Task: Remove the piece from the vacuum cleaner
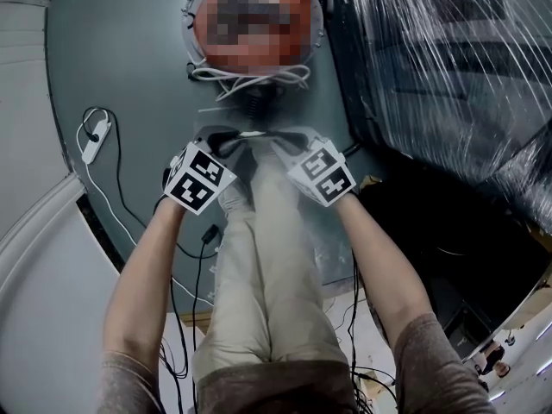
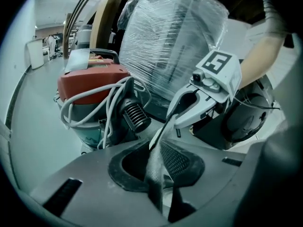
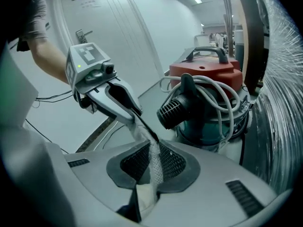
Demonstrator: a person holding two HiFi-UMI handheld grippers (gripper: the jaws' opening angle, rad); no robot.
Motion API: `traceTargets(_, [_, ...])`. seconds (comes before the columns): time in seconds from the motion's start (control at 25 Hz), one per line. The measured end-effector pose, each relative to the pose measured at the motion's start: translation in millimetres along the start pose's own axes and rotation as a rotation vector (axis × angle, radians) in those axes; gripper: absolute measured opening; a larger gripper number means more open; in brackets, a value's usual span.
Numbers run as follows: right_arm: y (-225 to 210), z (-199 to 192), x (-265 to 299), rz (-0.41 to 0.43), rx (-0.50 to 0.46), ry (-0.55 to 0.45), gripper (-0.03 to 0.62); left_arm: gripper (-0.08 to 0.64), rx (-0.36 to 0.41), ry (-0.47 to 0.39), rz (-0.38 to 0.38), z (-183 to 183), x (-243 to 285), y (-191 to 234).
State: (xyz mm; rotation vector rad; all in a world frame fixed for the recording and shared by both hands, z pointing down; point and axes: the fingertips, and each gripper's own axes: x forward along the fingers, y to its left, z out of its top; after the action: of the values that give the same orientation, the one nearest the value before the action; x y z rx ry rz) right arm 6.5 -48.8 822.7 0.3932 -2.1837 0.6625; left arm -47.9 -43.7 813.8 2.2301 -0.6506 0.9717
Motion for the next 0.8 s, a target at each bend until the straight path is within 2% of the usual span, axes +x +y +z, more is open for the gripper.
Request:
traceTargets(0.2, [8, -4, -10, -0.024, 0.041, -0.006, 0.044, 0.061, -0.004, -0.016, -0.005, -2, -9, -13])
traceTargets(0.4, [24, 13, -49, -0.055, 0.067, -0.023, 0.044, 0.057, -0.003, -0.037, -0.016, 20, -41, -38])
traceTargets(0.64, [42, 71, -122, -0.103, 0.061, -0.079, 0.046, 0.057, 0.048, -0.083, -0.013, 81, -110, -59])
traceTargets(0.8, [59, 120, -180, -0.087, 0.076, -0.158, 0.046, 0.057, 0.054, -0.122, 0.008, 128, -163, -78])
